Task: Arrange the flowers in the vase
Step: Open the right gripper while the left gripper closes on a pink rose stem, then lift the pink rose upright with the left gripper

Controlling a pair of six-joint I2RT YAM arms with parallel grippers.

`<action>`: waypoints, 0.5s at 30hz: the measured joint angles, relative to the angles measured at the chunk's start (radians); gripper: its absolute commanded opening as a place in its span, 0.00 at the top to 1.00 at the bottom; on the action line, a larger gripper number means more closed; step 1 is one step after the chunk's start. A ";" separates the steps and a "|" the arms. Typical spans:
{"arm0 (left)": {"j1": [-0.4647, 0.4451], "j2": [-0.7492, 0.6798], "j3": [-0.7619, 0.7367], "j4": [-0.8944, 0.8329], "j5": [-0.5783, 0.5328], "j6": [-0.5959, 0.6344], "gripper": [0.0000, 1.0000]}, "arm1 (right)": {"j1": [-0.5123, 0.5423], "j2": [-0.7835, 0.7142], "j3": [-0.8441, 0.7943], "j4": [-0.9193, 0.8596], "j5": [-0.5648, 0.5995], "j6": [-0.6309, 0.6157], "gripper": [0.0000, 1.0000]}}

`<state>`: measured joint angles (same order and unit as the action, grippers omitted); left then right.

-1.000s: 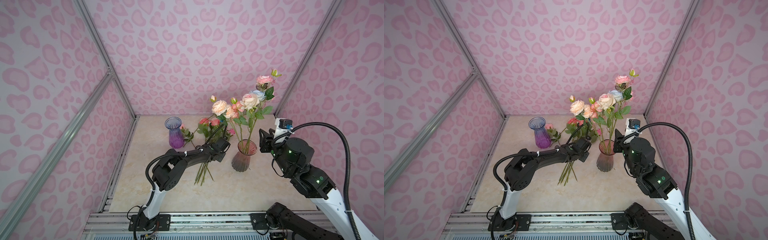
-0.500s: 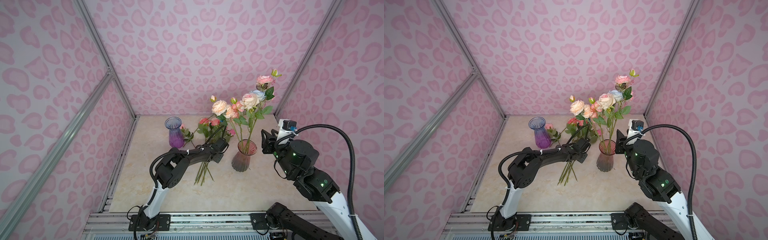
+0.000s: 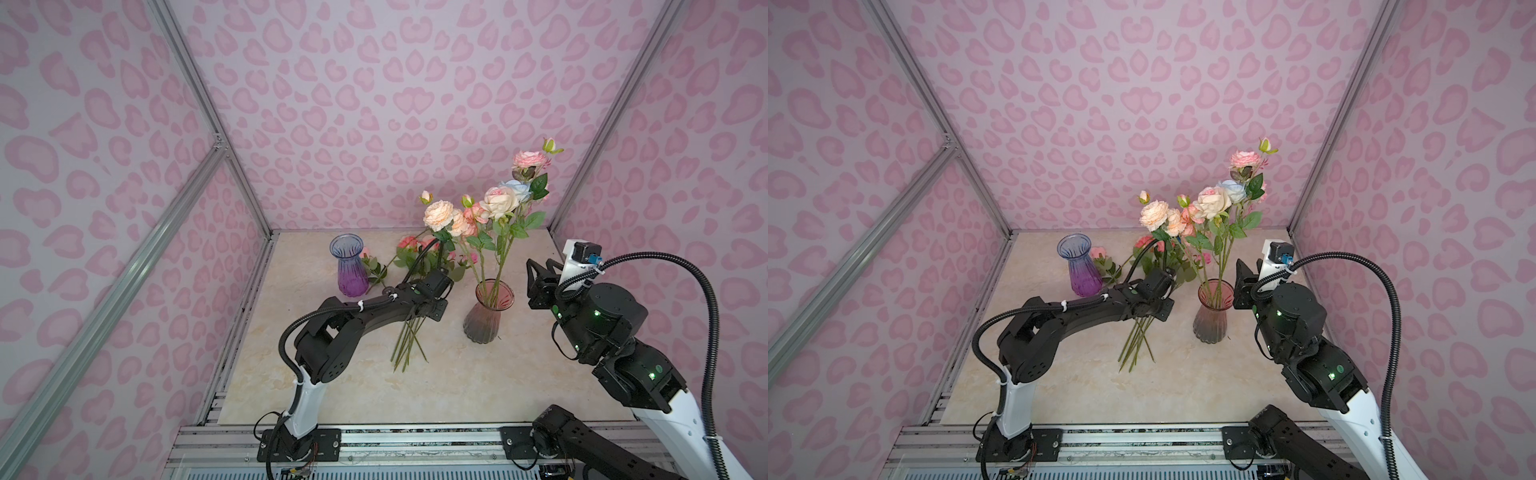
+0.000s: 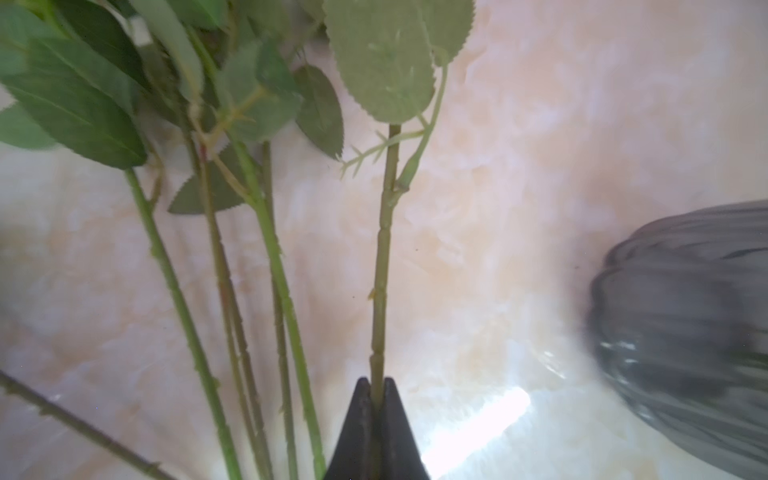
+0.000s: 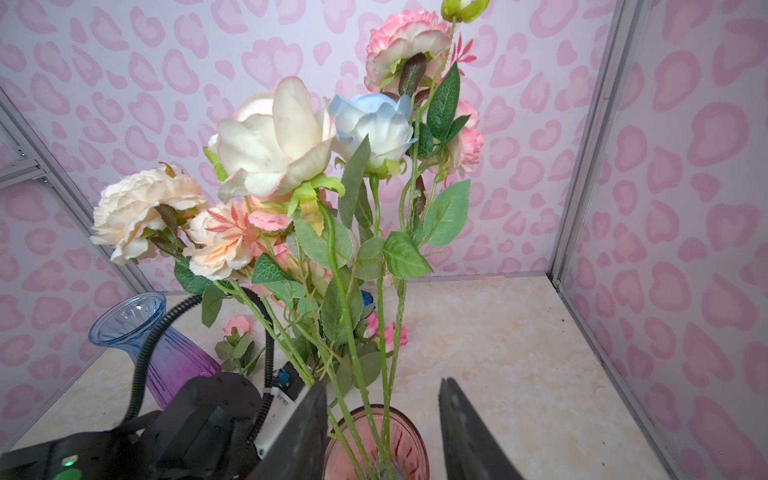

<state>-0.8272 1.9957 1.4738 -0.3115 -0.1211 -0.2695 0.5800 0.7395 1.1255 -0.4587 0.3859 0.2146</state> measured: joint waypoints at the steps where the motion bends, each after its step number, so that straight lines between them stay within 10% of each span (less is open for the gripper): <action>1: 0.008 -0.047 -0.014 0.006 0.016 -0.019 0.97 | 0.000 0.000 0.001 0.001 -0.002 0.002 0.56; 15: 0.168 -0.326 -0.202 0.066 0.113 -0.303 0.97 | 0.000 -0.008 0.043 -0.003 -0.025 0.004 0.55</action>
<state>-0.6590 1.6695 1.2716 -0.2451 -0.0078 -0.5728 0.5804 0.7311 1.1683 -0.4622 0.3611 0.2184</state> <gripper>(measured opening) 0.070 0.443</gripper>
